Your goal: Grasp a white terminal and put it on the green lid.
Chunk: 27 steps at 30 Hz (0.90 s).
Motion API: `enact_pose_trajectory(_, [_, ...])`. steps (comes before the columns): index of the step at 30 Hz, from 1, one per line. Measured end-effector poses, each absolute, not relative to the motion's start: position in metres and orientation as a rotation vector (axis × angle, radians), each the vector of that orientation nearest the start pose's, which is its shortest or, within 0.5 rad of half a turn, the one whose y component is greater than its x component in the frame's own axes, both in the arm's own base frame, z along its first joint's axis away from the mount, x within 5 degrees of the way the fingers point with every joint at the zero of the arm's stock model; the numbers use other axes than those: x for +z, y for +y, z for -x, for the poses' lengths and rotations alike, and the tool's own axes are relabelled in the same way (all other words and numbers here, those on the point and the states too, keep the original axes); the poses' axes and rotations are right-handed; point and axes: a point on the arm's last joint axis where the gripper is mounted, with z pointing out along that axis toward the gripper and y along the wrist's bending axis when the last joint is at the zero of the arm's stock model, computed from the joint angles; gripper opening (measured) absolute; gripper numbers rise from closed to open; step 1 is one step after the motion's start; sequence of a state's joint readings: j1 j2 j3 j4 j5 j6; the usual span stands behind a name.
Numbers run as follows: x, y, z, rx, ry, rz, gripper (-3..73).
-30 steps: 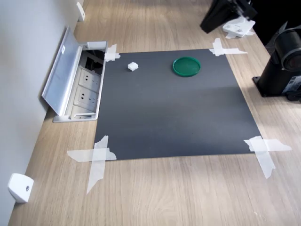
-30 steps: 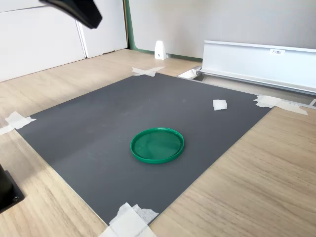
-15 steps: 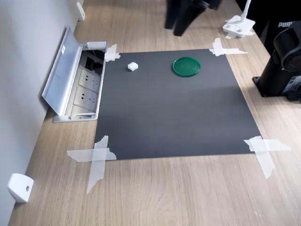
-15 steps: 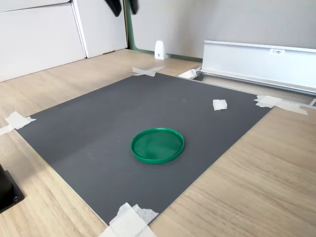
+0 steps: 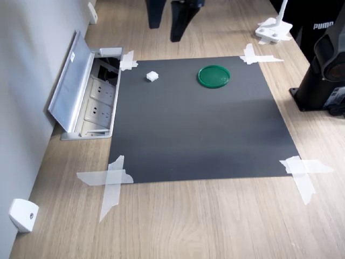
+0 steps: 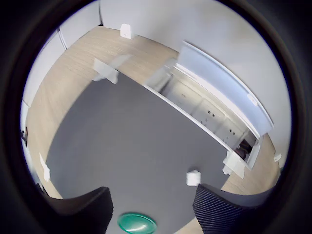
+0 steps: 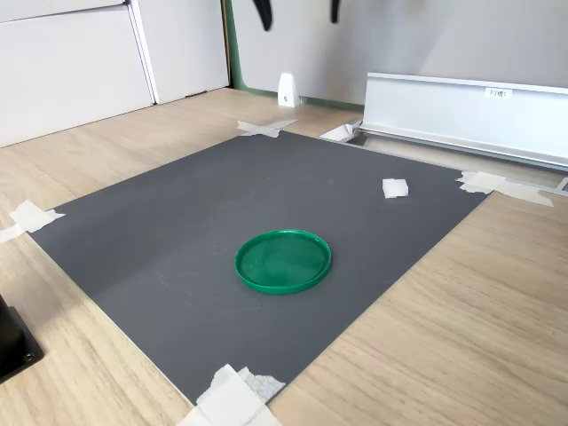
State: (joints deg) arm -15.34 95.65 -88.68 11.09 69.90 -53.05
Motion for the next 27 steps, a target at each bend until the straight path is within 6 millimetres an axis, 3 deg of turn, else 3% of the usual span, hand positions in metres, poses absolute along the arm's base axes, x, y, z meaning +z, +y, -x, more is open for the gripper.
enact_pose_trajectory(4, [0.312,-0.101,-0.342,-0.033,2.67,0.888,69.4])
enact_pose_trajectory(13, [0.274,-0.119,-0.365,-0.125,2.702,0.949,69.3])
enact_pose_trajectory(23, [0.235,-0.104,-0.387,-0.129,2.751,1.048,69.3])
enact_pose_trajectory(27, [0.223,-0.107,-0.394,-0.167,2.754,1.037,69.3])
